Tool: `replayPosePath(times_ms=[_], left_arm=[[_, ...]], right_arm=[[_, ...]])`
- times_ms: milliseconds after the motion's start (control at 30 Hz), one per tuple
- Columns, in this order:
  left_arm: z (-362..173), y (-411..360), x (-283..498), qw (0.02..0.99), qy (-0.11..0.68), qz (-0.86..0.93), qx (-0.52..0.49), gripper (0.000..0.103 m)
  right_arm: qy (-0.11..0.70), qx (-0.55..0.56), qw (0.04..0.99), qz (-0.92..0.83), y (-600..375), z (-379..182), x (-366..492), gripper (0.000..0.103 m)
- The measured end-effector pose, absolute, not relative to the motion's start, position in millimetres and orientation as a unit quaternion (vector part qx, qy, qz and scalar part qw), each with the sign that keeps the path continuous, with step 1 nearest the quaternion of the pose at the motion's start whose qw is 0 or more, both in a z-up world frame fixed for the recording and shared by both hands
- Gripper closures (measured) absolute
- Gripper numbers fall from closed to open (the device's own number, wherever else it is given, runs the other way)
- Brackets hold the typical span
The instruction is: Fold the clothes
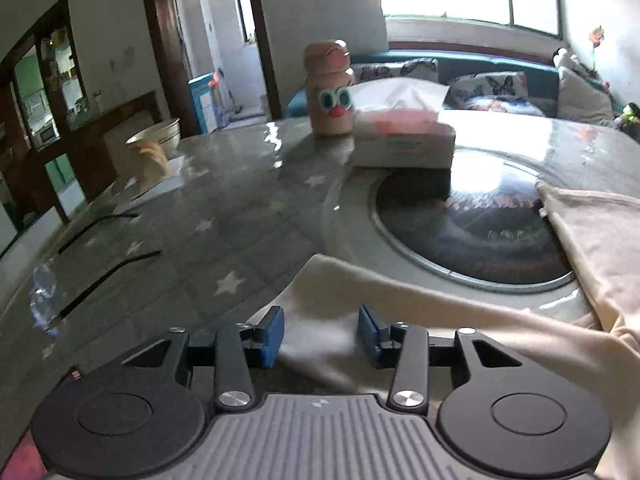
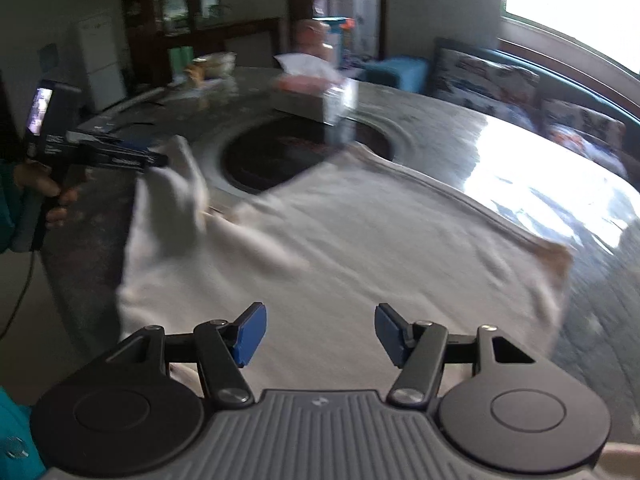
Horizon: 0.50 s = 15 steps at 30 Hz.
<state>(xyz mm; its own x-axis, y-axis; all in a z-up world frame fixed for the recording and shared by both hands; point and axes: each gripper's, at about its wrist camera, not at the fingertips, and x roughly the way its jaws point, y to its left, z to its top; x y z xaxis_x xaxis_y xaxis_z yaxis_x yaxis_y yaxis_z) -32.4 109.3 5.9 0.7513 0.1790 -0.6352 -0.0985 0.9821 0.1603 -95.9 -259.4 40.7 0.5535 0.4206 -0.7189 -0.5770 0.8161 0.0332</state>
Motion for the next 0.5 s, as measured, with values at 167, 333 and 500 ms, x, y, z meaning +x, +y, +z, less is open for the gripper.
replayPosePath(times_ms=[167, 333, 500], left_arm=[[5, 119, -38, 0.931, 0.348, 0.093, 0.064, 0.057], [7, 132, -42, 0.926, 0.357, 0.112, 0.054, 0.057], [22, 127, -44, 0.931, 0.352, 0.095, 0.021, 0.059]], right_arm=[[0.366, -0.105, 0.852, 0.358, -223, 41, -94, 0.048], [0.364, -0.126, 0.819, 0.425, -178, 31, -96, 0.048], [0.379, -0.138, 0.783, 0.474, -142, 17, -101, 0.048]])
